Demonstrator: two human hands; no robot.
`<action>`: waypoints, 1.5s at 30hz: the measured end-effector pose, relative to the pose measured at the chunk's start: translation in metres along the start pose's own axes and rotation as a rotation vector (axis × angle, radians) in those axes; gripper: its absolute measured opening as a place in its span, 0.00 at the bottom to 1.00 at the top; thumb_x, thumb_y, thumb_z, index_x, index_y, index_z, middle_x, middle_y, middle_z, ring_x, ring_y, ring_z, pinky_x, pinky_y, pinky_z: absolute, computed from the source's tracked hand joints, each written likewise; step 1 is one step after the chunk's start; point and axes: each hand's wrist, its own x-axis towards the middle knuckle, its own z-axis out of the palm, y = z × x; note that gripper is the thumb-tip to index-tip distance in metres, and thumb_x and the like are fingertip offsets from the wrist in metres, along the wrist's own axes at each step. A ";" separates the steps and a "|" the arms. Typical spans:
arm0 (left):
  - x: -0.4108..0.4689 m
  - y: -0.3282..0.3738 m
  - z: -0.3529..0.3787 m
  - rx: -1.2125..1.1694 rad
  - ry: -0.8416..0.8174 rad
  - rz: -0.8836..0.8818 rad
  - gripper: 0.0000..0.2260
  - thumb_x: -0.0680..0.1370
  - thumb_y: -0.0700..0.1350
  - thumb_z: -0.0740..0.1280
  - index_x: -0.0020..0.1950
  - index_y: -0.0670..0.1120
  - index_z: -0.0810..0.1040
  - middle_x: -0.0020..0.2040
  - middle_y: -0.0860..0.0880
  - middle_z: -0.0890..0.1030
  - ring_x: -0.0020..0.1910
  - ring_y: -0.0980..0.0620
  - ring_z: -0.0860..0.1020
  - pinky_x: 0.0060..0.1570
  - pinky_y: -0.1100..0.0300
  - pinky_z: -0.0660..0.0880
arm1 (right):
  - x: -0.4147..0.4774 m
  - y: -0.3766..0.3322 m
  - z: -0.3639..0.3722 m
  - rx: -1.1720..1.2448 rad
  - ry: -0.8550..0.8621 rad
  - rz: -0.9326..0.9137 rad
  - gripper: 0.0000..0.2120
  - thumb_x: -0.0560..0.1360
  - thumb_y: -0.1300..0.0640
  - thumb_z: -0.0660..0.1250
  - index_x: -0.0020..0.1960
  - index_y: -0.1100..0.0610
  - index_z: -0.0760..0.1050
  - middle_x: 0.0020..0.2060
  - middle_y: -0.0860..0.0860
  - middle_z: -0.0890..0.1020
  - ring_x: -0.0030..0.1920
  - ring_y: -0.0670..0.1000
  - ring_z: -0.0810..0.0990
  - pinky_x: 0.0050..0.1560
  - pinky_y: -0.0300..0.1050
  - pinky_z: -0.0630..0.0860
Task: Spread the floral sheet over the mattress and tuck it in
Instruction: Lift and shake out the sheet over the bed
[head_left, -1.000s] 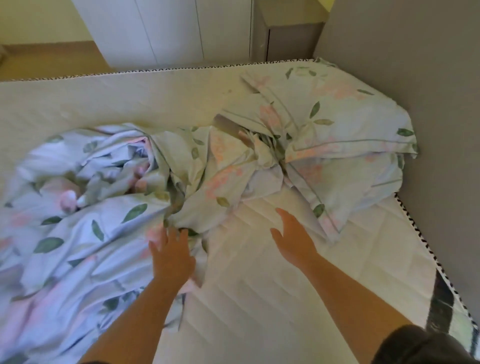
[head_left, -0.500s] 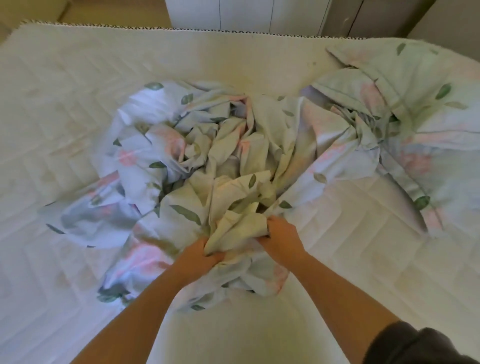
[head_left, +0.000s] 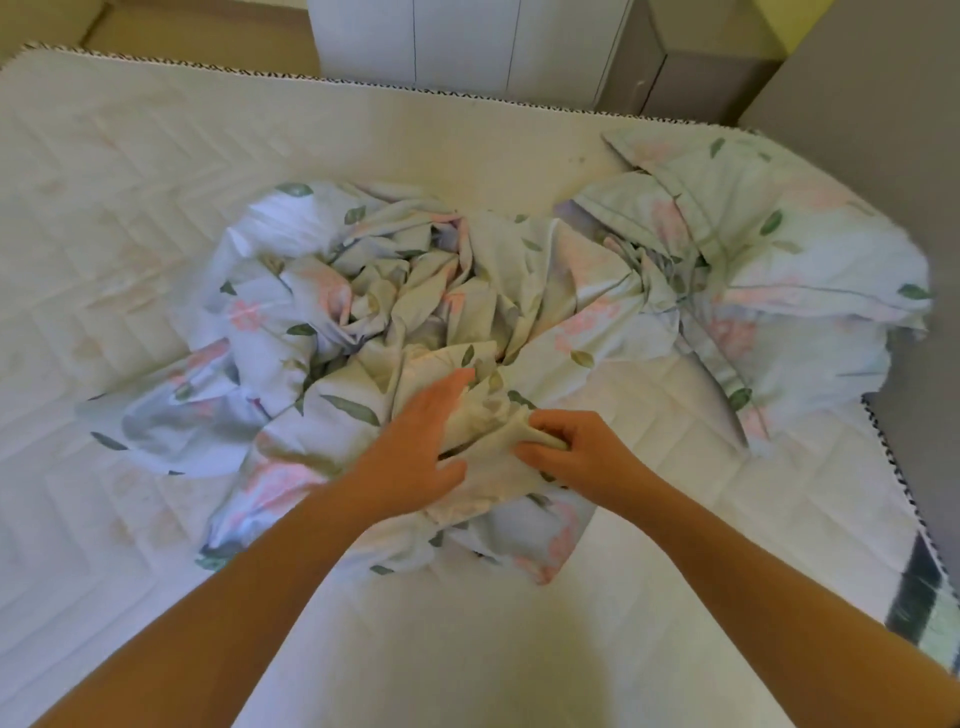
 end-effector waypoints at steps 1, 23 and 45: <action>0.008 0.022 -0.007 0.041 -0.055 0.095 0.37 0.74 0.43 0.67 0.75 0.60 0.49 0.73 0.59 0.59 0.75 0.55 0.55 0.73 0.56 0.56 | -0.014 -0.014 -0.009 0.038 -0.018 -0.027 0.08 0.75 0.64 0.68 0.39 0.67 0.74 0.29 0.52 0.70 0.31 0.46 0.68 0.33 0.38 0.66; 0.039 0.126 -0.076 0.427 0.139 0.073 0.10 0.76 0.52 0.66 0.41 0.49 0.70 0.29 0.54 0.70 0.29 0.54 0.69 0.29 0.60 0.62 | -0.142 0.008 -0.163 -0.199 0.359 0.327 0.10 0.76 0.56 0.68 0.38 0.59 0.75 0.30 0.51 0.72 0.32 0.49 0.69 0.32 0.39 0.62; -0.010 0.023 0.065 -0.769 -0.052 -1.050 0.10 0.79 0.43 0.63 0.57 0.39 0.76 0.49 0.40 0.79 0.46 0.44 0.77 0.52 0.53 0.75 | 0.009 0.050 0.002 0.012 0.043 0.480 0.22 0.79 0.56 0.60 0.72 0.54 0.63 0.61 0.54 0.73 0.53 0.53 0.75 0.51 0.45 0.75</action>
